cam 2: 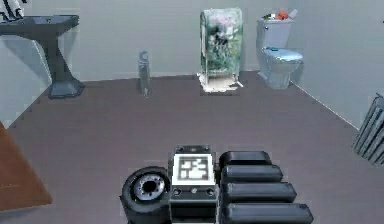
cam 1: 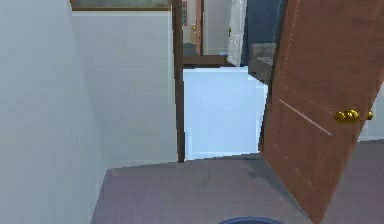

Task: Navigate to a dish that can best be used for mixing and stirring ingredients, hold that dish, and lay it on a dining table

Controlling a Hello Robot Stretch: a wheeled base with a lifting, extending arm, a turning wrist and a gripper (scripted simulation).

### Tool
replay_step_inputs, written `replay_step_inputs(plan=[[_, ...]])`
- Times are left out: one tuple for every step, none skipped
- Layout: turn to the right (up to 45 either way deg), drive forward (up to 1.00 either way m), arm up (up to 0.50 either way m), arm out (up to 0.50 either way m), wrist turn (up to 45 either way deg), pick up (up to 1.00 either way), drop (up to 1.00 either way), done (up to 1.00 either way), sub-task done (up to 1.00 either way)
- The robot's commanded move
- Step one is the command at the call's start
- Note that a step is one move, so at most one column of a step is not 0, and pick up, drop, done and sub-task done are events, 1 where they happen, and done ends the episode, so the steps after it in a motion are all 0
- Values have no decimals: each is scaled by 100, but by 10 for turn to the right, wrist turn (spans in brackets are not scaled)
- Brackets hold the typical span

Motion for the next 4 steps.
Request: replay_step_inputs(plan=[[0, 20, 0, 0, 0, 0, 0, 0, 0], [90, 0, 0, 0, 0, 0, 0, 0, 0], [0, 100, 0, 0, 0, 0, 0, 0, 0], [60, 0, 0, 0, 0, 0, 0, 0, 0]])
